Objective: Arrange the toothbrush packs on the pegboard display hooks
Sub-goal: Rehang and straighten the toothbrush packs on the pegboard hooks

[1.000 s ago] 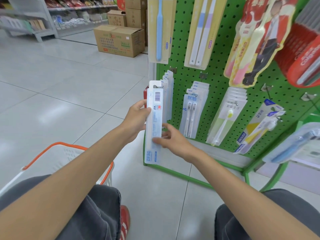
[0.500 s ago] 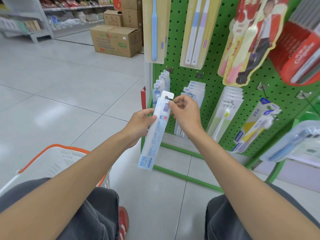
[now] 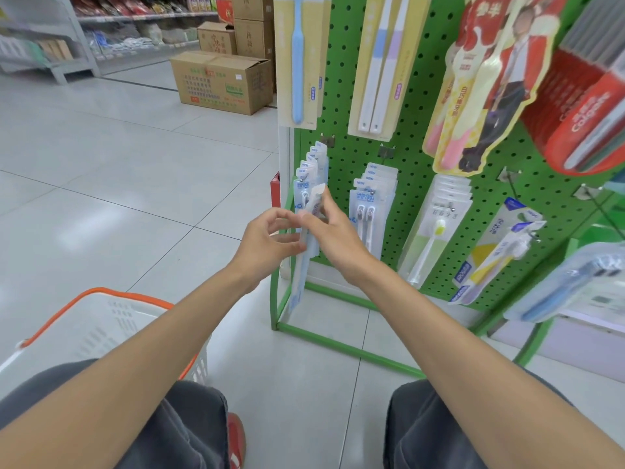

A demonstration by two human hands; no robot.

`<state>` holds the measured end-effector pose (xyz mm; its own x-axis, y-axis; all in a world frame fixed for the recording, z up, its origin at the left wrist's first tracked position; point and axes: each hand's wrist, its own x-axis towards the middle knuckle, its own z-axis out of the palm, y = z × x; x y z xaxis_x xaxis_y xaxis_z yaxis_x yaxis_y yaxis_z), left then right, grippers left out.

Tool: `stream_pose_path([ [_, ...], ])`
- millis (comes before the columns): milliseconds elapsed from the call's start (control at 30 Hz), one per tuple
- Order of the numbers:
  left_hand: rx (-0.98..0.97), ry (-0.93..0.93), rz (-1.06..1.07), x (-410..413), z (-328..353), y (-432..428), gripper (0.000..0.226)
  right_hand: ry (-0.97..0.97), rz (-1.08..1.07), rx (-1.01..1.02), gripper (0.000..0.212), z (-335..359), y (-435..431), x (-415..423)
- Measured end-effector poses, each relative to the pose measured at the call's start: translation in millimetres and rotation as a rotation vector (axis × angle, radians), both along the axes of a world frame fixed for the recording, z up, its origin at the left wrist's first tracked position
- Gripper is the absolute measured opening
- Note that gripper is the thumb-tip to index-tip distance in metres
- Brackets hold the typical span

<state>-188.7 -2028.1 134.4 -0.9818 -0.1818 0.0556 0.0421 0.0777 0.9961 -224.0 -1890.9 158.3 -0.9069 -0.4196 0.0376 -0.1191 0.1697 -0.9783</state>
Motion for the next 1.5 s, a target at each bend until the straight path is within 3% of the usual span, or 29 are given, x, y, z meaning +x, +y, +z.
stream_pose_path([
  [133,-0.078,0.024,0.043,-11,-4,7,0.035,-0.024,0.011,-0.016,0.058,-3,-5,-10],
  [267,-0.079,0.030,0.019,-27,0,10,0.038,0.136,-0.189,0.005,0.031,-10,-8,-29],
  [467,-0.031,0.024,0.134,-52,4,-2,0.022,0.258,-0.302,0.015,0.039,-15,-13,-55],
  [633,-0.058,0.033,0.147,-63,5,-8,0.025,0.246,-0.318,0.036,0.026,-23,-19,-64],
  [800,-0.086,0.062,0.197,-69,5,-4,0.023,0.279,-0.315,0.091,0.028,-23,-28,-69],
  [933,-0.081,0.046,0.256,-76,0,-2,0.023,0.194,-0.364,0.010,0.008,-21,-32,-69],
  [1333,-0.109,0.010,0.211,-90,-5,-11,0.028,0.221,-0.358,0.065,0.027,-10,-31,-82],
  [1500,-0.102,0.010,0.195,-90,-5,-11,0.024,0.288,-0.352,0.118,0.006,-6,-29,-87],
])
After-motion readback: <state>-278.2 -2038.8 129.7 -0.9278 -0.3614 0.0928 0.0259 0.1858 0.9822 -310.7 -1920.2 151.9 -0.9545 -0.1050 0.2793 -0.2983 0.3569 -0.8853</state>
